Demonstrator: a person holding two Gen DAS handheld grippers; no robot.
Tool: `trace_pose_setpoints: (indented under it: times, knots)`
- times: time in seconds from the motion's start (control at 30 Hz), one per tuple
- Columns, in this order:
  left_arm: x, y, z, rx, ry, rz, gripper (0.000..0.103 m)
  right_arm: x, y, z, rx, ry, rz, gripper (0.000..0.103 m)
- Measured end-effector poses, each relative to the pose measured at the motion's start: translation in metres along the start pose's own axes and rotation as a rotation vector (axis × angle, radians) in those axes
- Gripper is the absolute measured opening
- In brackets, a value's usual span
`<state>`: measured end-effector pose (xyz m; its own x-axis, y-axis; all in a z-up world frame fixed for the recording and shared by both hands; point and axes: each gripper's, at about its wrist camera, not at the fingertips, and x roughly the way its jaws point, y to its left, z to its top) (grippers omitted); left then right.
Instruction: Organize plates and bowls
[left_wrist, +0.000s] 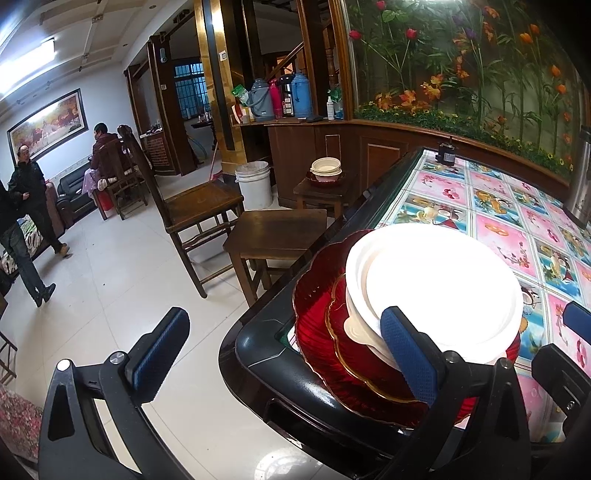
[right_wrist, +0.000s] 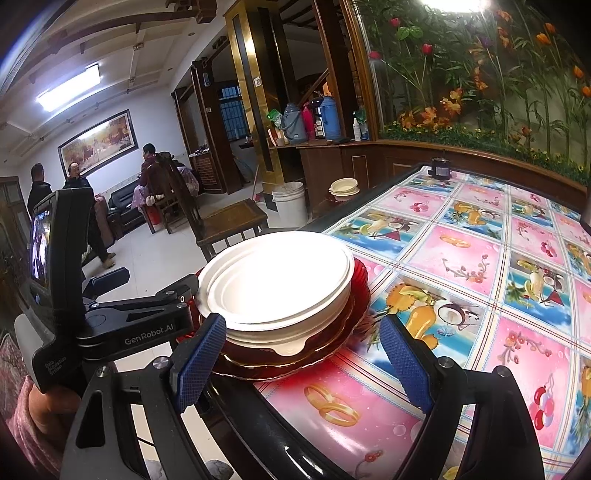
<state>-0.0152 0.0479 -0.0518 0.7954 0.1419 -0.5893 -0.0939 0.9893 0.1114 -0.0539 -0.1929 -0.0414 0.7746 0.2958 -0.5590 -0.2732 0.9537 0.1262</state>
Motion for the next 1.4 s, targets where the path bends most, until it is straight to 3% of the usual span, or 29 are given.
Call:
trace_pose_setpoints:
  times: [1.4]
  knots:
    - [0.0011, 0.0012, 0.0014, -0.006, 0.004, -0.011, 0.103, 0.0034, 0.0049, 0.0008, -0.015, 0.006, -0.001, 0.087]
